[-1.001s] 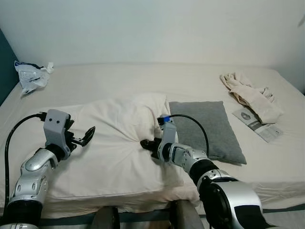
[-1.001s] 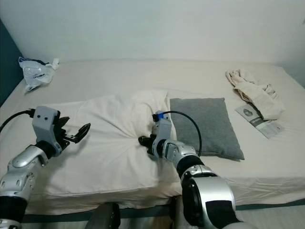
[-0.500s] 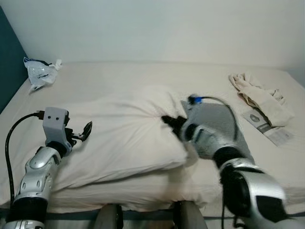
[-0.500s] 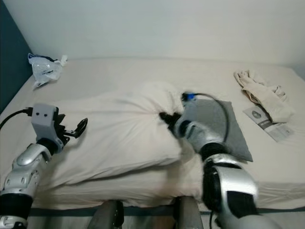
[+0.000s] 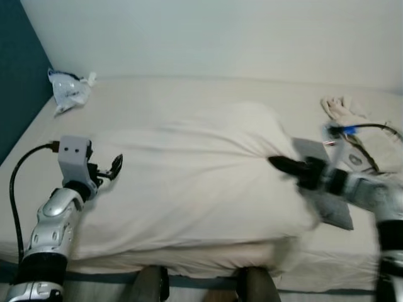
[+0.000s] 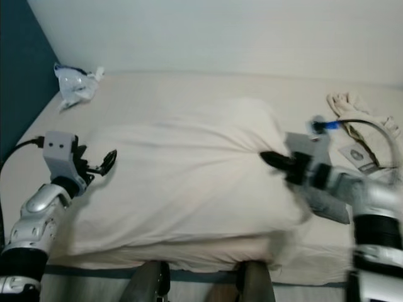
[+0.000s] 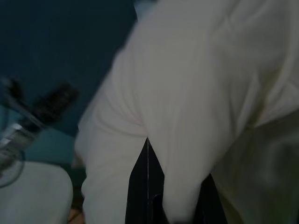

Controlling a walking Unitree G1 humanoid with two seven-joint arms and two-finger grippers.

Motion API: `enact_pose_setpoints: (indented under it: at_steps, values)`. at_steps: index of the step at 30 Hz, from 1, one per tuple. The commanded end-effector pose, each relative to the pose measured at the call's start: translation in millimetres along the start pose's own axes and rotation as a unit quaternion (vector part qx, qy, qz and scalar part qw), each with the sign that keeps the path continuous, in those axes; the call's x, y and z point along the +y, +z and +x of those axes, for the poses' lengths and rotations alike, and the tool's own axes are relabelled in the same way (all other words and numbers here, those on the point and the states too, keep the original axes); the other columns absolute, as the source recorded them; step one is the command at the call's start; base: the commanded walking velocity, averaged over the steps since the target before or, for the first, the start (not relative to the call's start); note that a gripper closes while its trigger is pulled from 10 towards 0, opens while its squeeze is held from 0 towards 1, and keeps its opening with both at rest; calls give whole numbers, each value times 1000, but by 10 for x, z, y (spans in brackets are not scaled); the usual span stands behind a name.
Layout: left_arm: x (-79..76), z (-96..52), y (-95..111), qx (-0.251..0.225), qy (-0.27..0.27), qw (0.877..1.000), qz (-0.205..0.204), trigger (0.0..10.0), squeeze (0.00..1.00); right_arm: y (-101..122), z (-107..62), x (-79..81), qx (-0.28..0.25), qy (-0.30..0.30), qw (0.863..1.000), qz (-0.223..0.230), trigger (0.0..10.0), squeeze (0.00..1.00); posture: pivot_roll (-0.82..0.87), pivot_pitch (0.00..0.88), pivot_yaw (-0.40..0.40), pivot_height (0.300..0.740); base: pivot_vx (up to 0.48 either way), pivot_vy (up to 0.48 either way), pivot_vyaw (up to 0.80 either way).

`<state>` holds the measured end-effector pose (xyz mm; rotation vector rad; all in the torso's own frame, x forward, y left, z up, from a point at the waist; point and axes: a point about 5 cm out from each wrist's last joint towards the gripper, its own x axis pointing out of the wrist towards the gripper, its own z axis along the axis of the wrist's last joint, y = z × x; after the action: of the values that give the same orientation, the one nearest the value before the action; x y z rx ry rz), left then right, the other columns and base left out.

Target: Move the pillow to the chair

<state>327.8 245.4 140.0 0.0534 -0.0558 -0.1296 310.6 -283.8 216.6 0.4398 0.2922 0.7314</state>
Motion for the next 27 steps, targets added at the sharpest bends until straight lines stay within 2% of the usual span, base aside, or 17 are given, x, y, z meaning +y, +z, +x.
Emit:
enact_pose_setpoints:
  at_steps: [1, 5, 8, 10, 12, 15, 16, 17, 18, 19, 20, 21, 22, 24, 25, 26, 27]
  values:
    - [0, -35, -113, 28, -3, 1000, -6, 10000, 0, 260, -265, 35, -56, 2, 998, -26, 0, 0, -13, 141, -27, 611, 0, 0, 0]
    - [-41, 5, -146, 40, -10, 999, -9, 10000, 0, 461, -633, -194, -80, -106, 989, -57, 0, 0, -29, 138, -18, 611, 0, 0, 0]
    - [-85, 29, -171, 46, -18, 999, -6, 10000, 0, 460, -746, -304, -82, -180, 977, -83, 0, 0, -33, 138, -19, 611, 0, 0, 0]
    - [-108, 37, -180, 49, -23, 999, -3, 10000, 0, 429, -772, -331, -80, -203, 972, -89, 0, 0, -36, 137, -18, 611, 0, 0, 0]
    - [-170, 45, -216, 59, -36, 998, -7, 10000, 0, 238, -731, -419, -51, -232, 967, -89, 0, 0, -36, 137, -23, 611, 0, 0, 0]
    - [-263, 27, -297, 79, -57, 995, -13, 10000, 0, -237, -574, -587, 22, -256, 964, -68, 0, 0, -35, 137, -22, 611, 0, 0, 0]
    - [-276, 22, -311, 83, -61, 995, -12, 10000, 0, -317, -549, -617, 34, -261, 963, -66, 0, 0, -35, 137, -22, 611, 0, 0, 0]
    - [-296, 11, -337, 90, -65, 994, -20, 10000, 0, -481, -497, -681, 55, -280, 957, -60, 0, 0, -27, 141, -23, 611, 0, 0, 0]
    - [-296, 11, -337, 90, -65, 994, -20, 10000, 0, -481, -497, -681, 55, -280, 957, -60, 0, 0, -27, 141, -23, 611, 0, 0, 0]
    - [-322, -6, -372, 99, -74, 992, -27, 10000, 0, -701, -433, -772, 85, -313, 944, -64, 0, 0, -20, 143, -24, 611, 0, 0, 0]
    - [-321, -27, -405, 112, -81, 990, -29, 10000, 0, -801, -406, -812, 95, -331, 936, -71, 0, 0, -15, 144, -27, 611, 0, 0, 0]
    - [-321, -27, -405, 112, -81, 990, -29, 10000, 0, -801, -406, -812, 95, -331, 936, -71, 0, 0, -15, 144, -27, 611, 0, 0, 0]
    - [-284, -67, -464, 135, -84, 986, -37, 10000, 0, -874, -386, -849, 91, -352, 929, -67, 0, 0, -8, 146, -34, 611, 0, 0, 0]
    - [-218, -103, -529, 162, -76, 982, -56, 10000, 0, -873, -385, -863, 77, -362, 927, -55, 0, 0, -5, 146, -37, 611, 0, 0, 0]
    - [-170, -130, -578, 183, -70, 978, -70, 10000, 59, -857, -389, -867, 70, -367, 926, -52, 0, 0, -3, 148, -39, 611, 0, 0, 0]
    - [-107, -164, -624, 201, -64, 975, -76, 10000, 306, -832, -389, -867, 64, -367, 927, -50, 0, 0, -6, 150, -39, 611, 0, 0, 0]
    - [-41, -195, -664, 217, -52, 971, -86, 10000, 780, -808, -388, -867, 56, -368, 927, -48, 0, 0, -7, 152, -39, 611, 0, 0, 0]
